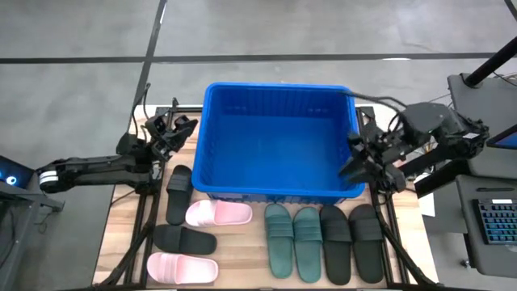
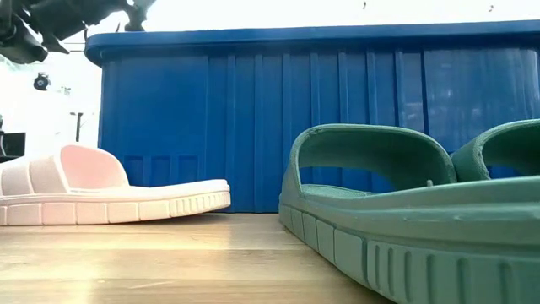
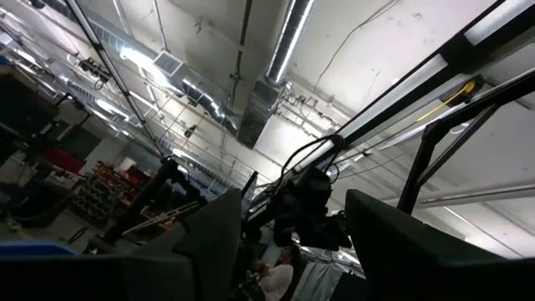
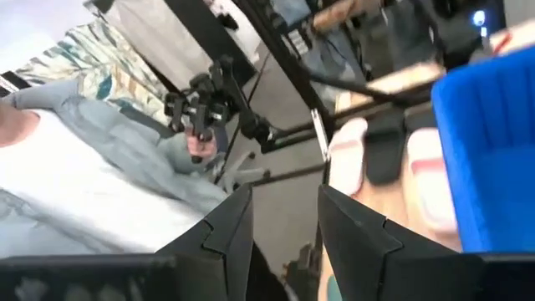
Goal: Pick and place slides into bin
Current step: Put the black slide into the blue container
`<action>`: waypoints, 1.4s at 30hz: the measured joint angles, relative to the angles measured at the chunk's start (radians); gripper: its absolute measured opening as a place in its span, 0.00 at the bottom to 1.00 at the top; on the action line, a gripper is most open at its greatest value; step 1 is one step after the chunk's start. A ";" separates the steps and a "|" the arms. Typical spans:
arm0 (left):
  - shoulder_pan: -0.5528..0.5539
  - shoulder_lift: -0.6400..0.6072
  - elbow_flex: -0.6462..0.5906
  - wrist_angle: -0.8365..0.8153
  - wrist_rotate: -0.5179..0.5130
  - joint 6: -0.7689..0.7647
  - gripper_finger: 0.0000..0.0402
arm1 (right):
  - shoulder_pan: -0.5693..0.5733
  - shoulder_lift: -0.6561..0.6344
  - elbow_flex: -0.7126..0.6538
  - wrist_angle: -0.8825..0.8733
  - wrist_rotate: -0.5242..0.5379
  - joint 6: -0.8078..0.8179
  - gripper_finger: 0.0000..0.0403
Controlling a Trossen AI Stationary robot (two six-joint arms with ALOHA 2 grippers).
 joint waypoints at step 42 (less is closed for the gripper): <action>-0.001 0.107 0.021 0.068 -0.014 -0.104 0.50 | 0.380 0.176 -0.001 -0.327 0.340 0.185 0.29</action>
